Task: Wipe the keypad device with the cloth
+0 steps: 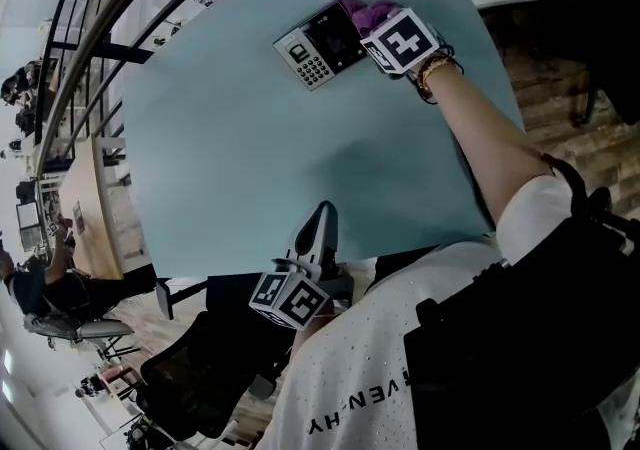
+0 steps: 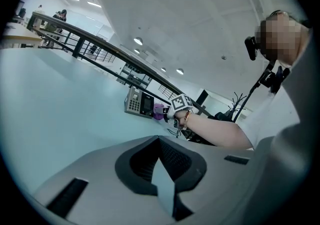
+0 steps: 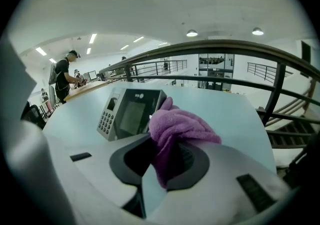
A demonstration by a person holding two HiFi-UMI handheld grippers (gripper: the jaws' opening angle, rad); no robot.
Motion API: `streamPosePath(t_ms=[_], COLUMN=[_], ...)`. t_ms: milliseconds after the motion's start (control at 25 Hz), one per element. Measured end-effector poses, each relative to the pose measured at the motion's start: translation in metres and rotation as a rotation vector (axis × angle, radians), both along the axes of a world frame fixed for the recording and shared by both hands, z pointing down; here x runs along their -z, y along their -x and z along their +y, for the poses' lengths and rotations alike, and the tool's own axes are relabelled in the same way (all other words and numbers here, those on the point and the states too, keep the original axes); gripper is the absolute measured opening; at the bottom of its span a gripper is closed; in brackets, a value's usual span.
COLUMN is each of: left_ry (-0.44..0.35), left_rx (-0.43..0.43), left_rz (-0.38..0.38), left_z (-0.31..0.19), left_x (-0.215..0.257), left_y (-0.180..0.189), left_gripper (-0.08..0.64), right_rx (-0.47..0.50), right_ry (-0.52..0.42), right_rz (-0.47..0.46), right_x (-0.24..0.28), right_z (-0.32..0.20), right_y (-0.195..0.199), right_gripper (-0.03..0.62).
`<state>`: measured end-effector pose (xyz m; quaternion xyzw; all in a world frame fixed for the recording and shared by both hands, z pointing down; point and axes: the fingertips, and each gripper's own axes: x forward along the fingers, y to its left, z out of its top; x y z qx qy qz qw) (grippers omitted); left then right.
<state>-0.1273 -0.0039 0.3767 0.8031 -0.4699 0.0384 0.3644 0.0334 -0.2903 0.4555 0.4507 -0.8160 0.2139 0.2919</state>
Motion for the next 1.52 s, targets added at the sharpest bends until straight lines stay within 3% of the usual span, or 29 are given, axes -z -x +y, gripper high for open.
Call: streamPosePath(t_ms=[320,480,600,840,1000,1080,1200,1520], left_ry=[-0.084,-0.172,-0.291,-0.449,-0.509,-0.532,-0.546,-0.52], left_rx=[-0.002,-0.045,-0.065,-0.106,-0.146,-0.168,-0.198,-0.26], left_rz=[0.018,0.042,0.111,0.187,0.248,0.257,0.263,0.254], left_z=[-0.009,-0.023,-0.039,-0.034,-0.015,-0.006,0.005,0.042], left_x=[0.03,0.057,0.093,0.169,0.199,0.205,0.205,0.19], left_y=[0.011,0.009,0.008,0.041,0.053,0.055,0.056,0.058], left_gripper=[0.0,0.0,0.0,0.0,0.0,0.0,0.0,0.0], right_rx=[0.112,0.086,0.042,-0.034,-0.074,-0.094,-0.106,-0.164], right_ry=[0.098,0.182,0.123,-0.225,-0.404,-0.455,-0.489,-0.422], right_rz=[0.202,0.239,0.136,-0.375,-0.566,-0.588,-0.549,-0.385], right_x=[-0.027,-0.033,0.005,0.166,0.243,0.26,0.266,0.234], right_z=[0.055,0.095,0.101,0.133,0.188,0.215,0.247,0.306], right_y=[-0.001,-0.01,-0.014,0.016,0.025,0.024,0.022,0.027], right_gripper=[0.061,0.061,0.061,0.06,0.058,0.055,0.054,0.051])
